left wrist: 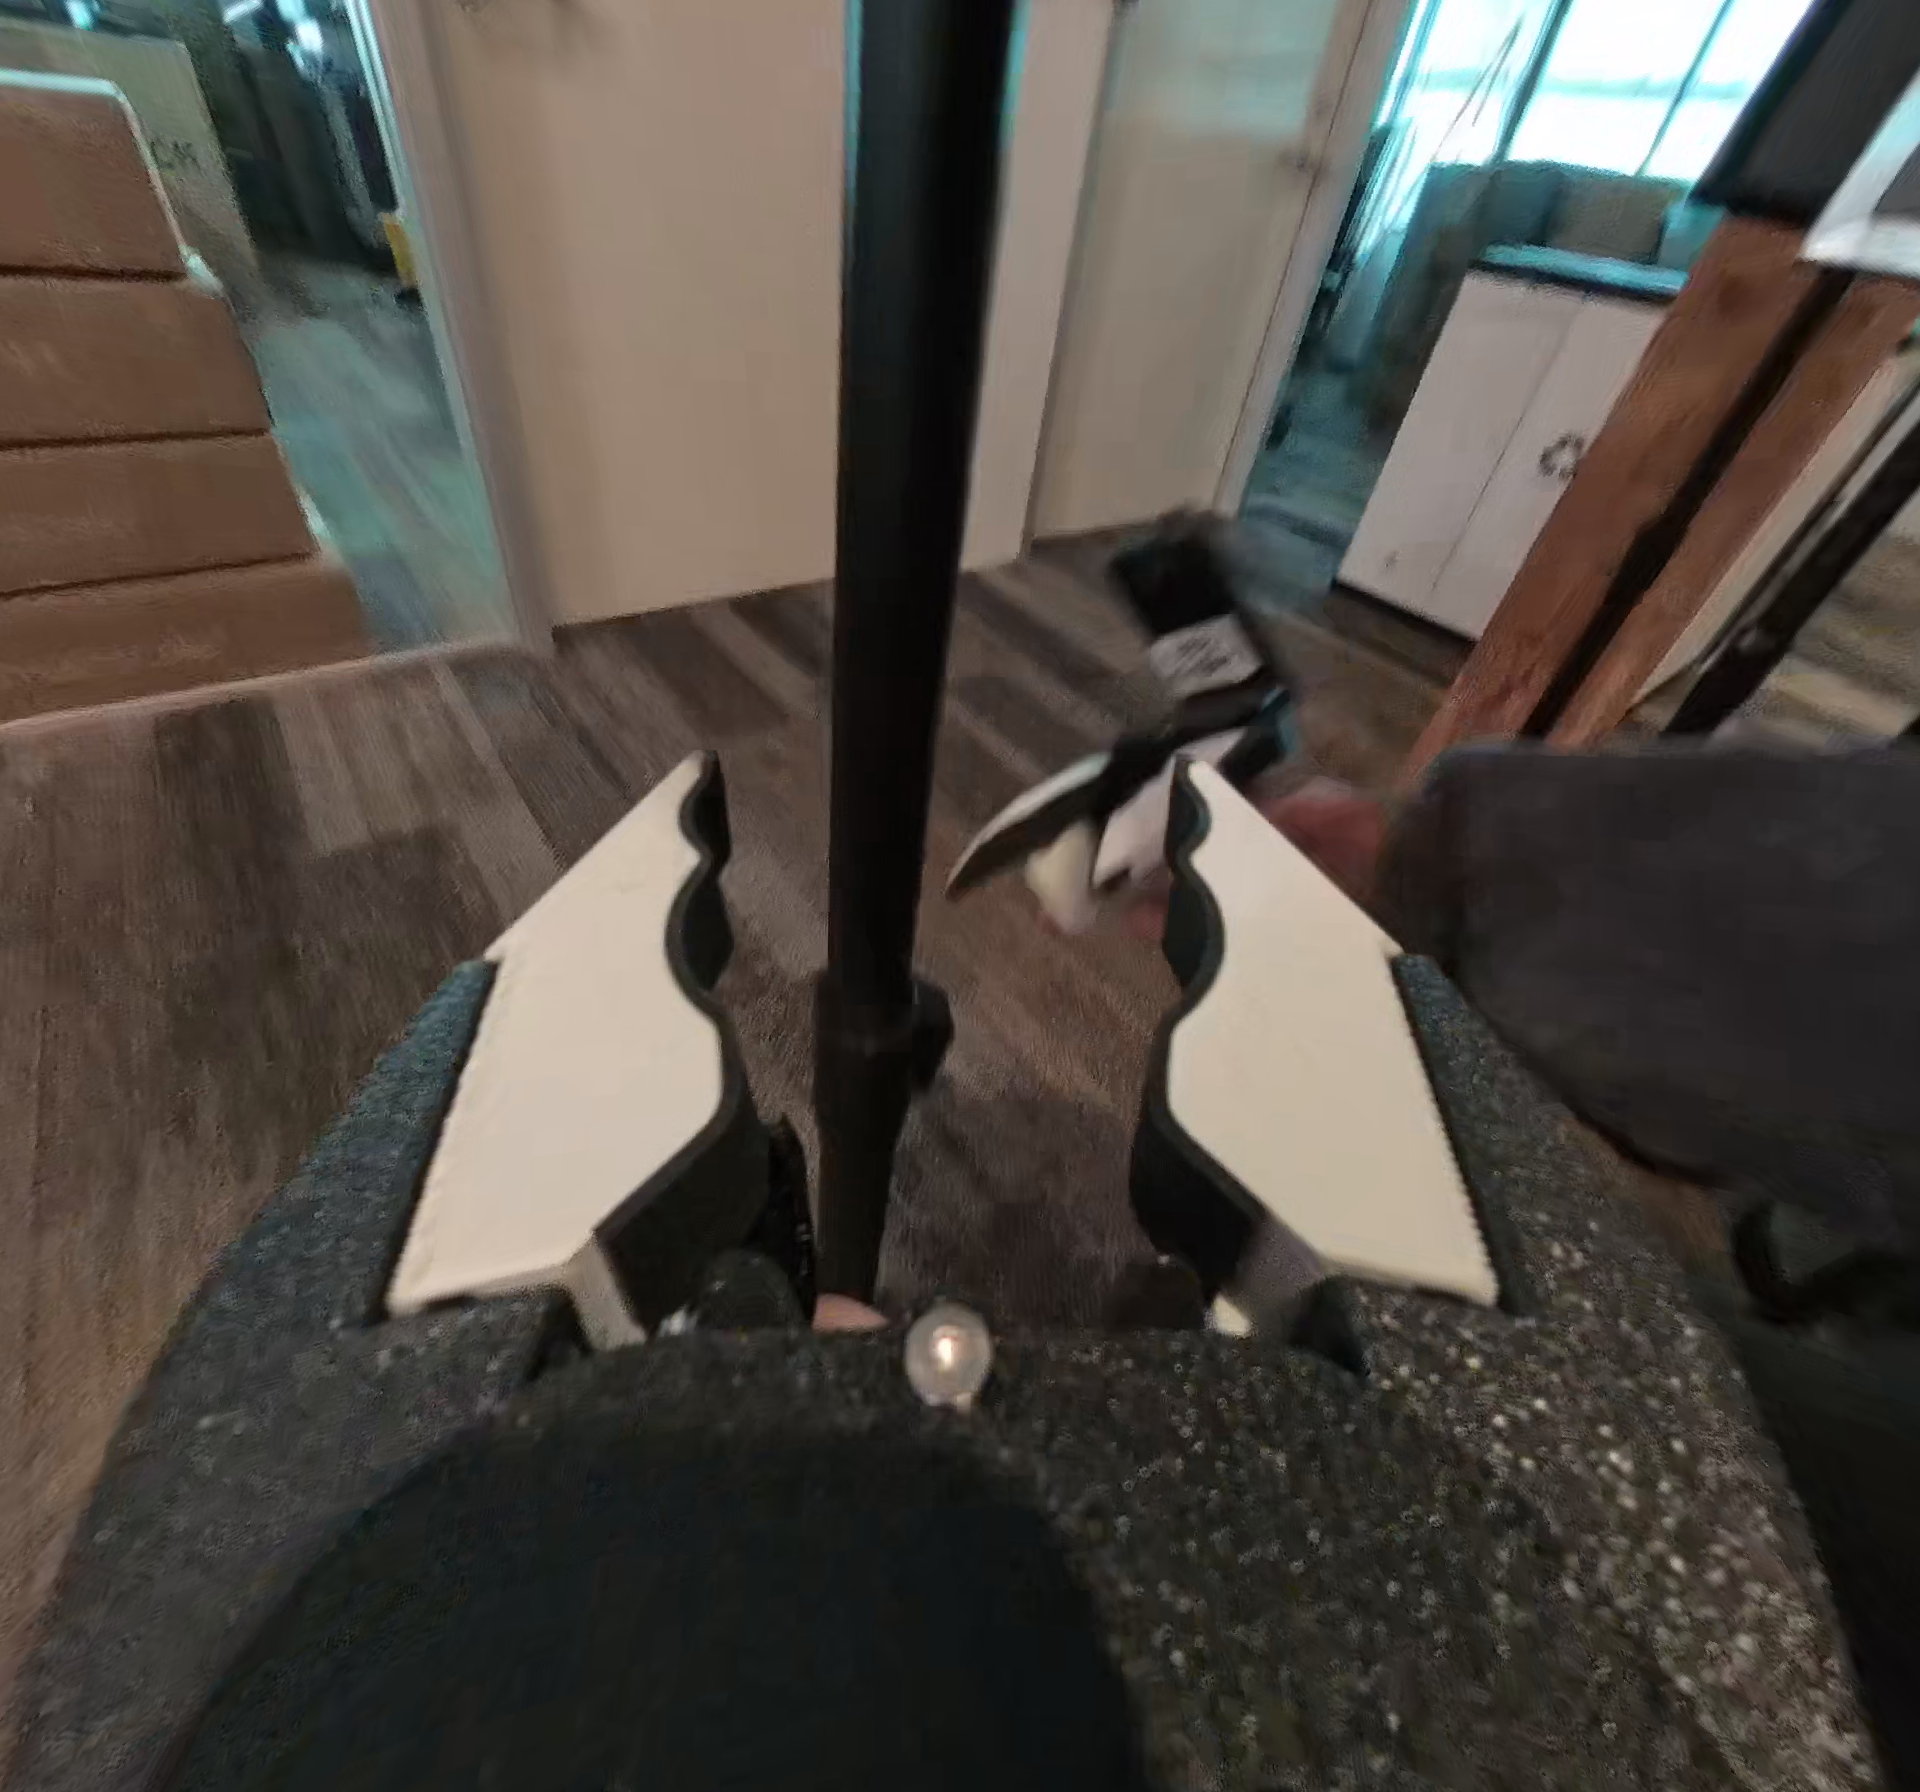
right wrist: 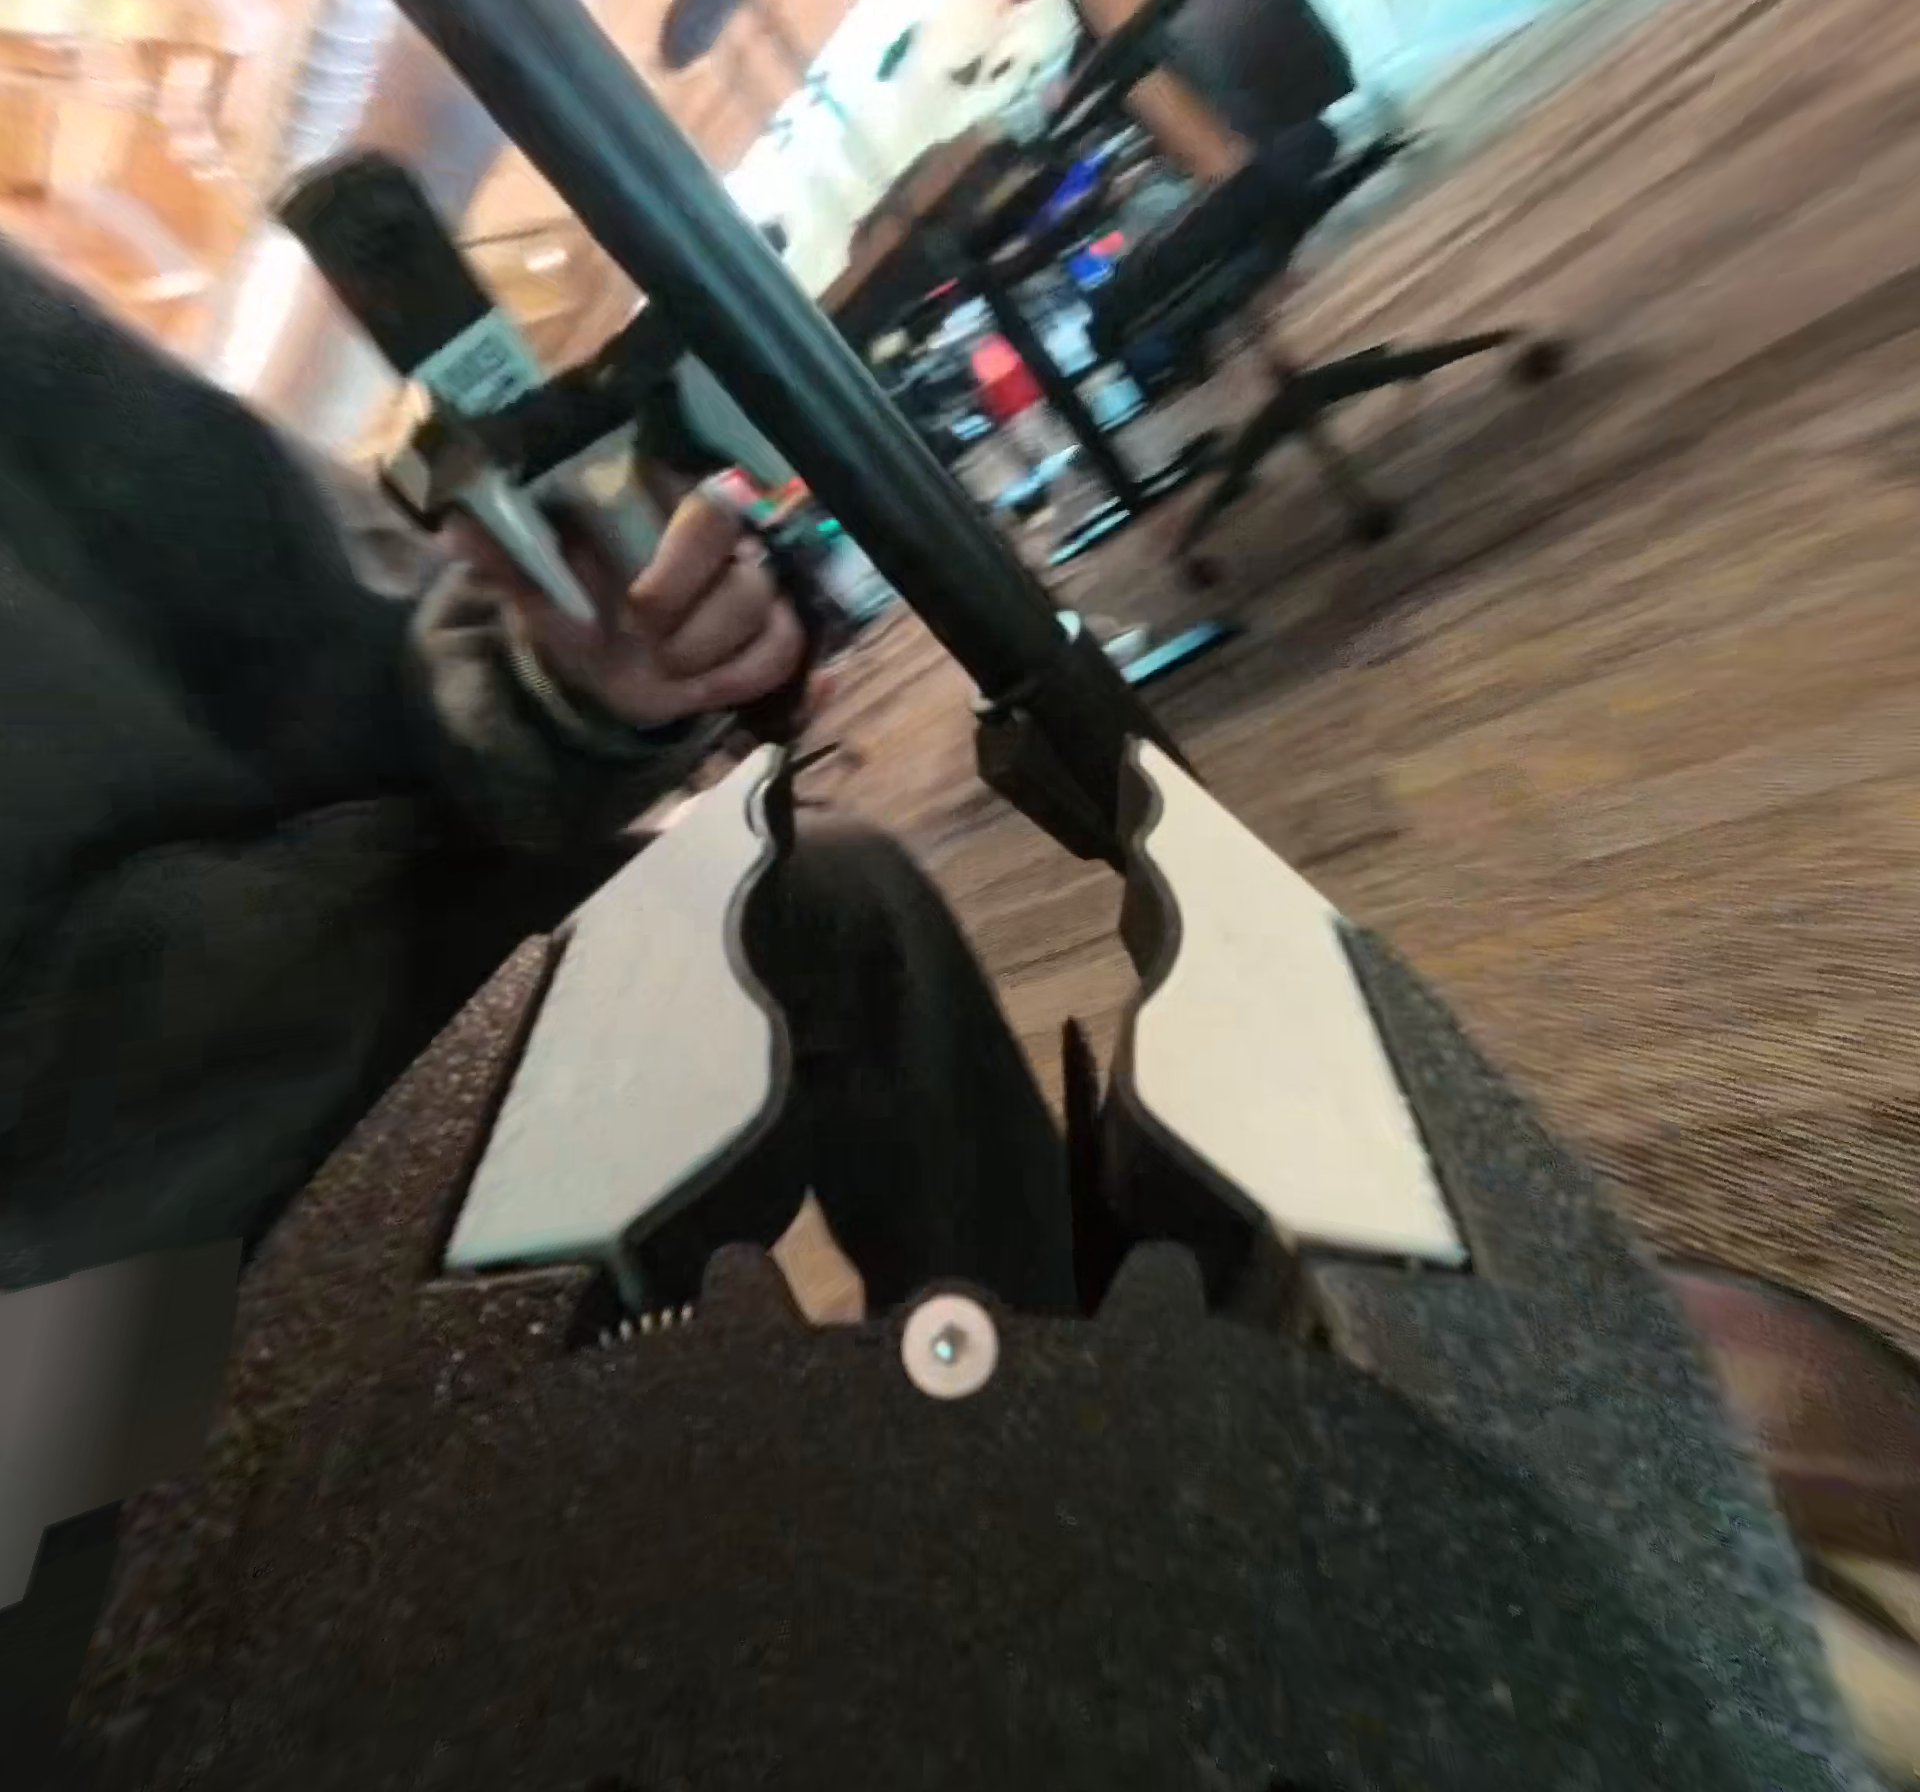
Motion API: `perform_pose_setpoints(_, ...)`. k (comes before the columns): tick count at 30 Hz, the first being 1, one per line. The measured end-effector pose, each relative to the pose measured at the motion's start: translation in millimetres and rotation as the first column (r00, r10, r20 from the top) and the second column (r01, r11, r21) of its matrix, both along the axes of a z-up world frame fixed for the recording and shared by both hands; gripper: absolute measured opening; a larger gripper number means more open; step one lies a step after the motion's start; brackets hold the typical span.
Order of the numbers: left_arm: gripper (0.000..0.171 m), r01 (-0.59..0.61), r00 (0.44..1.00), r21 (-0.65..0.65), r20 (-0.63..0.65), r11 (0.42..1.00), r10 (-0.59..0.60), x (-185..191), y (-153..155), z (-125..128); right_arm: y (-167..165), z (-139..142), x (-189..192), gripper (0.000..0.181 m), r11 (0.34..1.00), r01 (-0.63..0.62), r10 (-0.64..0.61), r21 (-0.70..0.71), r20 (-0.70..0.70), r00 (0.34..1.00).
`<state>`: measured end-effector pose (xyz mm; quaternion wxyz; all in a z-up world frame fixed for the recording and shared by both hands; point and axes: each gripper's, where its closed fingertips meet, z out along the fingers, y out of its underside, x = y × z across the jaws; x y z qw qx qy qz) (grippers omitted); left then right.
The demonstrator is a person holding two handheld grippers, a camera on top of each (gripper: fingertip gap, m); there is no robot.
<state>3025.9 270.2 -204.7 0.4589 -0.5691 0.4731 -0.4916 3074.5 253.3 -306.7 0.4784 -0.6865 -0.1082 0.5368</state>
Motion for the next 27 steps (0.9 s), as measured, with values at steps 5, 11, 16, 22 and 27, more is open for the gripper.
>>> perform_pose_setpoints(5, 0.052, 0.02, 0.989, 0.128, 0.145, 0.992, -0.039, 53, 17, 3, 26, -31, -31, 0.08, 0.909, -0.406, 0.413, 0.095, -0.065, 0.909)
perform_pose_setpoints(11, 0.02, 0.055, 0.997, 0.231, 0.037, 0.971, -0.065, 58, 15, 5, 29, -28, -49, 0.056, 0.787, -0.604, 0.614, 0.126, -0.075, 0.785)
perform_pose_setpoints(16, 0.018, 0.009, 1.0, 0.207, -0.016, 0.978, -0.006, 49, 17, 3, 27, -31, -59, 0.056, 0.791, -0.593, 0.599, 0.15, 0.002, 0.8)
perform_pose_setpoints(22, 0.018, -0.012, 0.999, 0.191, -0.048, 0.981, 0.022, 43, 19, 3, 28, -34, -65, 0.055, 0.805, -0.577, 0.578, 0.139, 0.035, 0.815)
perform_pose_setpoints(27, 0.017, -0.003, 0.998, 0.196, -0.058, 0.981, 0.015, 46, 15, 3, 25, -36, -63, 0.055, 0.808, -0.578, 0.57, 0.114, 0.101, 0.816)
